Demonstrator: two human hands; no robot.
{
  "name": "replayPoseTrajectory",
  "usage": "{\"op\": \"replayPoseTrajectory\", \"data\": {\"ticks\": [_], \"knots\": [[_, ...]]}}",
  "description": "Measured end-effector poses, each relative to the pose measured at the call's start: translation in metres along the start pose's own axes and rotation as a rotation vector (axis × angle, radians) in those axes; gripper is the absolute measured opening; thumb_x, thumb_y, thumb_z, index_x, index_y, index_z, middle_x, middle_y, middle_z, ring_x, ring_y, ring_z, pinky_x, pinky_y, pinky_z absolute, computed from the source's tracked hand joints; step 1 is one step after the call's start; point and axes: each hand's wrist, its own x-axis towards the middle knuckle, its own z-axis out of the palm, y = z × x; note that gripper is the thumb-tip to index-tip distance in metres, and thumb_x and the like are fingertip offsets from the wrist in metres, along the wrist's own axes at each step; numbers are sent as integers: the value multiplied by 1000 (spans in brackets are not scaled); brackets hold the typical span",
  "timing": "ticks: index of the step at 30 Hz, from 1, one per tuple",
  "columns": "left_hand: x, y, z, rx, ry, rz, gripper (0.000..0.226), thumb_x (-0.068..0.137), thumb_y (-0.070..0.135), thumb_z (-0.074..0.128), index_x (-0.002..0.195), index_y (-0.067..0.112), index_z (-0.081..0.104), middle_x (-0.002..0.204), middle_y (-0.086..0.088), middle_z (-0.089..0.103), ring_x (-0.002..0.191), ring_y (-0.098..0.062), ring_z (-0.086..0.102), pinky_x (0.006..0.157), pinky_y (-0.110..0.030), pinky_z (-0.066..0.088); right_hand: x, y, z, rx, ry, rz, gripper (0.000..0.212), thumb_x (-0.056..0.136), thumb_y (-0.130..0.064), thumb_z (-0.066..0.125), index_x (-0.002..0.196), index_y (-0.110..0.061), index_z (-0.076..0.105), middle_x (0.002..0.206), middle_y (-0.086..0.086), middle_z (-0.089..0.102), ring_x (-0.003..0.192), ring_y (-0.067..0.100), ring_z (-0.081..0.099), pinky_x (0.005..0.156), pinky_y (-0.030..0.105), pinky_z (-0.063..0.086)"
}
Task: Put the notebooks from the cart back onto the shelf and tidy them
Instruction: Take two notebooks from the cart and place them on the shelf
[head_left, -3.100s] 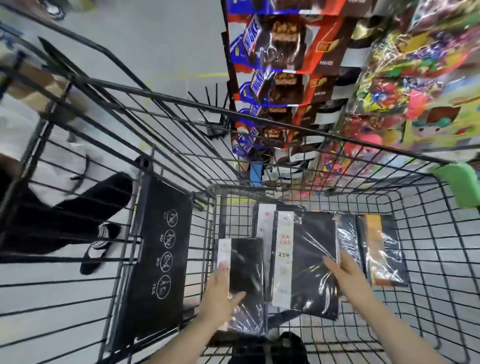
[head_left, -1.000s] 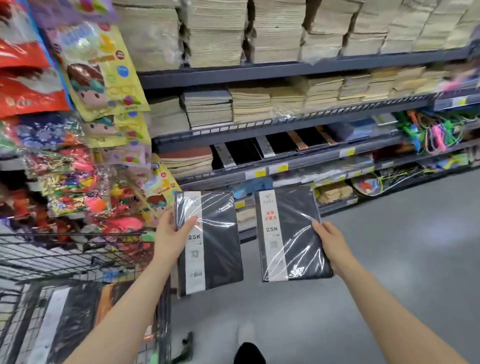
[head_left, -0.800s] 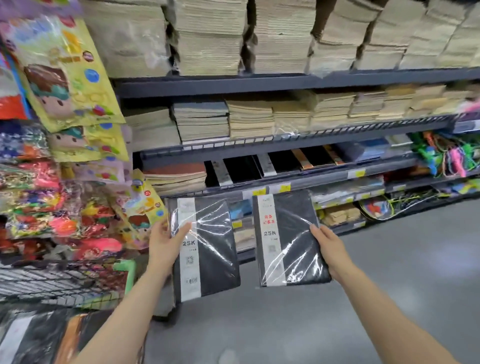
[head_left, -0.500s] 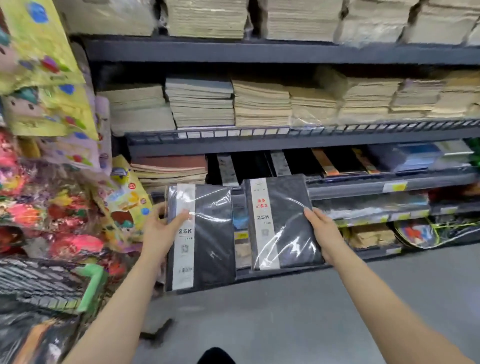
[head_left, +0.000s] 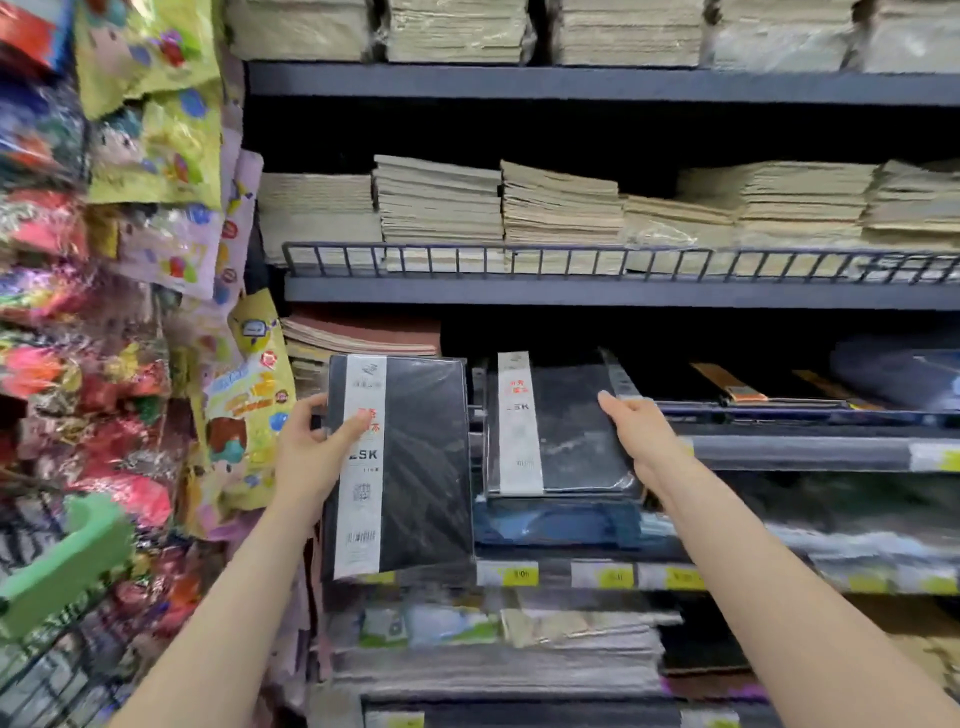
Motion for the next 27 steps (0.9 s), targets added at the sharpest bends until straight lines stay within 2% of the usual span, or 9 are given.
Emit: {"op": "replayPoseTrajectory", "data": {"ticks": [1, 2, 3, 4, 7, 11, 15, 19, 27], "knots": [[-1, -1, -1, -6, 7, 9, 38, 76, 22, 75, 107, 18, 54, 89, -4, 69, 73, -19, 67, 64, -31, 53, 6, -2, 2, 4, 7, 10, 52, 85, -39, 56, 73, 11, 50, 112, 43, 24, 70, 54, 40, 70, 32, 32], [-1, -2, -3, -15, 11, 21, 36, 76, 22, 75, 105, 19, 55, 92, -6, 69, 75, -21, 67, 63, -30, 53, 11, -4, 6, 13, 22, 31, 45, 85, -38, 57, 71, 5, 53, 107, 14, 18, 76, 56, 44, 71, 32, 32], [-2, -2, -4, -27, 16, 28, 32, 76, 20, 75, 103, 20, 56, 95, -7, 69, 75, -20, 67, 60, -27, 54, 15, -7, 9, 45, 39, 51, 36, 85, -36, 58, 78, -1, 57, 123, 38, 37, 81, 49, 52, 73, 32, 35], [-2, -1, -5, -45, 21, 35, 29, 77, 18, 74, 99, 21, 57, 97, -7, 69, 73, -18, 68, 56, -24, 54, 20, -11, 11, 65, 68, 60, 38, 86, -35, 59, 92, 2, 60, 112, 22, 62, 93, 40, 58, 78, 33, 41], [-3, -1, -6, -59, 7, 24, 28, 77, 16, 73, 99, 21, 56, 96, -5, 70, 64, -9, 69, 49, -18, 51, 27, -25, 14, -34, 46, 75, 52, 84, -36, 61, 112, 7, 54, 114, 1, 55, 109, 23, 53, 99, 41, 41], [0, -5, -4, -63, -11, 9, 38, 77, 16, 73, 110, 14, 52, 92, -6, 71, 65, -14, 70, 51, -24, 55, 11, -34, 12, -43, -99, -57, 54, 85, -34, 61, 131, -12, 46, 125, -4, 47, 124, 18, 43, 99, 33, 34], [6, -9, -4, -86, -19, -3, 39, 77, 17, 73, 111, 16, 53, 91, -6, 72, 69, -18, 71, 60, -33, 57, -12, -16, 11, -499, 74, -418, 57, 76, -51, 65, 126, -29, 51, 151, 4, 24, 137, 24, 25, 110, 42, 30], [13, -11, -4, -140, -38, -11, 36, 78, 17, 72, 109, 16, 54, 94, -9, 72, 73, -23, 71, 63, -36, 57, -28, 2, 17, -733, 3, -706, 50, 80, -48, 60, 124, -25, 55, 141, -3, 42, 133, 19, 31, 108, 30, 24], [14, -2, 3, -145, 3, 4, 34, 79, 17, 71, 105, 23, 51, 91, -1, 70, 65, -13, 70, 50, -23, 55, 23, -17, 40, -986, -95, -700, 40, 93, -34, 46, 130, -18, 51, 136, 1, 52, 126, 20, 45, 101, 31, 35]]}}
